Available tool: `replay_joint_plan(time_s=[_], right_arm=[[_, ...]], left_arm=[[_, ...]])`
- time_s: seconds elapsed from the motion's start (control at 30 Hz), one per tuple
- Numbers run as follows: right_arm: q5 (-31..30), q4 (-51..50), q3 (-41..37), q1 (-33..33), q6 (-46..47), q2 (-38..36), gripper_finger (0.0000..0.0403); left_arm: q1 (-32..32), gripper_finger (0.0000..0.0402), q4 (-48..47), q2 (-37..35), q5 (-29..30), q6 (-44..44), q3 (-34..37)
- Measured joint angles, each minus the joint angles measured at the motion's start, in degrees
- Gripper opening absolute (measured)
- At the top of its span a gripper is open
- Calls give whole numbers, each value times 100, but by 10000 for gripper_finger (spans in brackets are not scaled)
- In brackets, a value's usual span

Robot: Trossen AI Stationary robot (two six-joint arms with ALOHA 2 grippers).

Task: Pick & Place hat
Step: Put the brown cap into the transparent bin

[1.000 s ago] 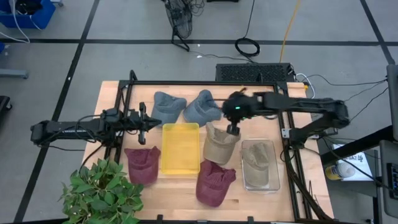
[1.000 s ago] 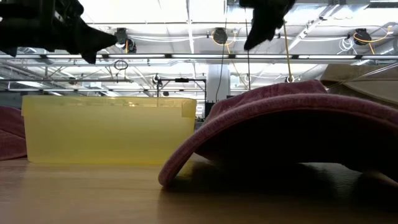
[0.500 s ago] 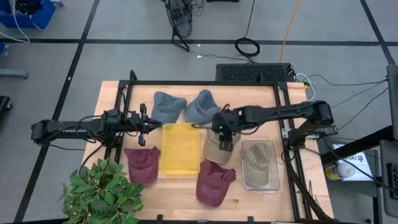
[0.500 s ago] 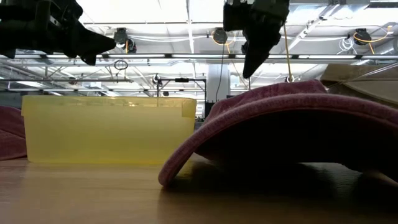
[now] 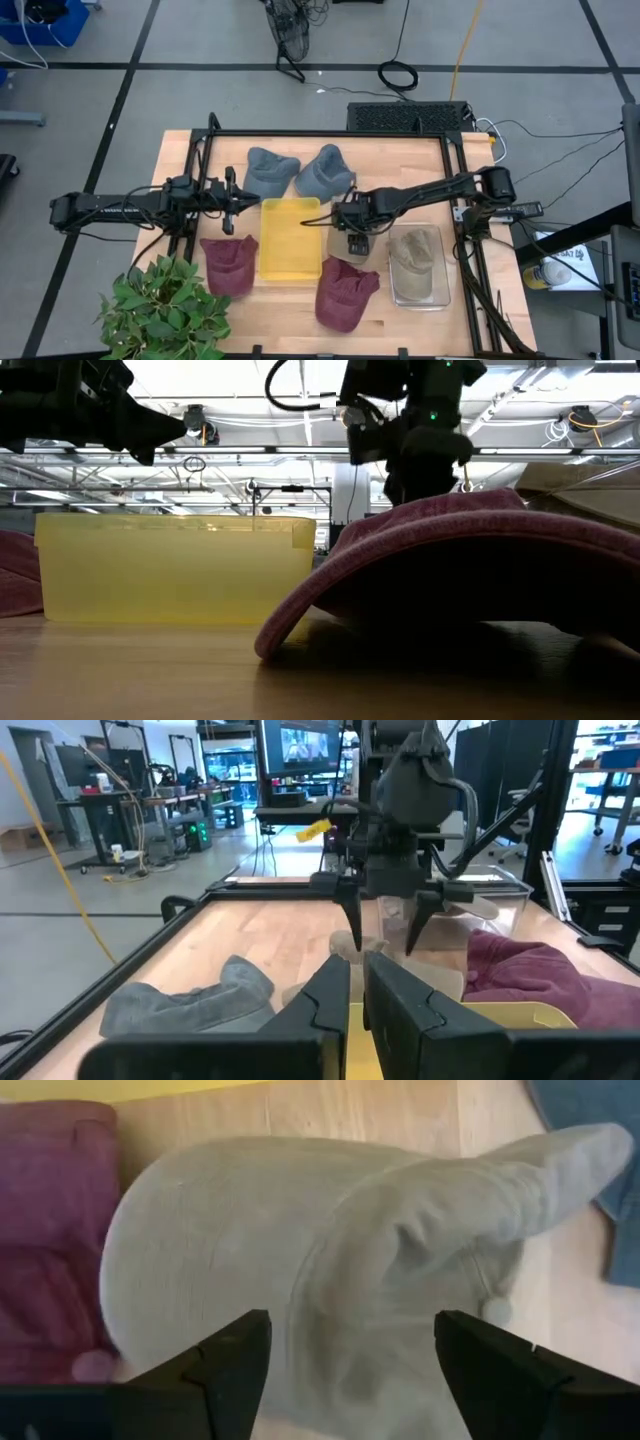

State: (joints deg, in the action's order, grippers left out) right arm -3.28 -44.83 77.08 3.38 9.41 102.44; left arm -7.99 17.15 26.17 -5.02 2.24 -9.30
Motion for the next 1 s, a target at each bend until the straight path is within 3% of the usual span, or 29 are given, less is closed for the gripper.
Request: replay_joint_plan(time_s=[0.4, 0.57, 0.77, 1.0], right_arm=[[-102, 112, -109, -116, -27, 228, 233], [-94, 120, -111, -114, -69, 229, 162], [-115, 174, -121, -171, -463, 133, 24], [-121, 201, -50, -260, -564, -501, 6]], left_arm=[[12, 42, -14, 0, -7, -103, -2], [34, 42, -16, 0, -7, -131, -2], [99, 42, -16, 0, -4, -111, -2], [103, 42, -39, 0, -4, -66, -4]])
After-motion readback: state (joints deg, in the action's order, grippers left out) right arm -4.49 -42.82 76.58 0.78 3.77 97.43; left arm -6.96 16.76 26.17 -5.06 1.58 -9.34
